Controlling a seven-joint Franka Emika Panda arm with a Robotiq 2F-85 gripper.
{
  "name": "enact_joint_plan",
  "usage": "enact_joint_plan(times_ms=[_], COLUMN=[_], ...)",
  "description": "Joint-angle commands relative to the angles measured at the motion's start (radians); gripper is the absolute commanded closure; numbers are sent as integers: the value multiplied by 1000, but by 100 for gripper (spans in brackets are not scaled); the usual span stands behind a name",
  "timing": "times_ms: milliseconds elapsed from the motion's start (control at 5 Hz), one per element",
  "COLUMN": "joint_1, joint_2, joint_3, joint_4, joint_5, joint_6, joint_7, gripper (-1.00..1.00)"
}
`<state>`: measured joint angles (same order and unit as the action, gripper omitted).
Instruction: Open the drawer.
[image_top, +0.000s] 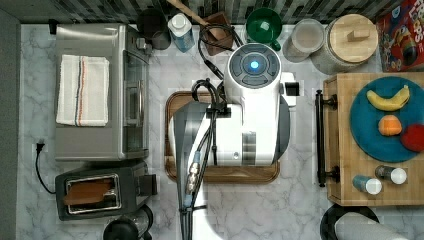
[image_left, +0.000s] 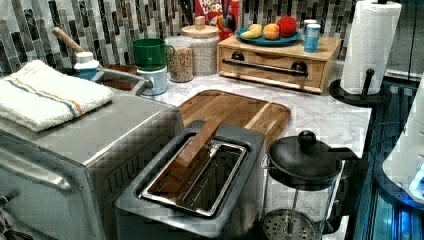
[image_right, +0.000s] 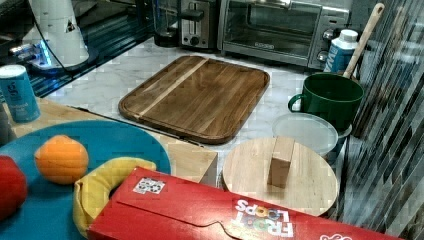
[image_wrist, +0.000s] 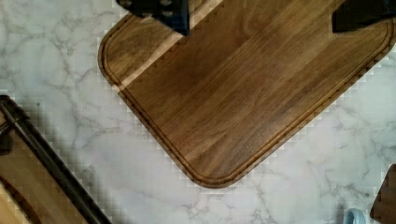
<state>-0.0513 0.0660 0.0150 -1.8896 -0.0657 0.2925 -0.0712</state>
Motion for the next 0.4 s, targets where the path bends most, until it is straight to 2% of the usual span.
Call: enact_joint_plan(times_ms=[200, 400], joint_1=[-25, -45], joint_2=[-1, 1], joint_3=[-31, -46], joint_4=[-69, -91], joint_5=[-76, -132], joint_6=[68, 90], joint_7=[-337, -480], gripper=[-100, -100])
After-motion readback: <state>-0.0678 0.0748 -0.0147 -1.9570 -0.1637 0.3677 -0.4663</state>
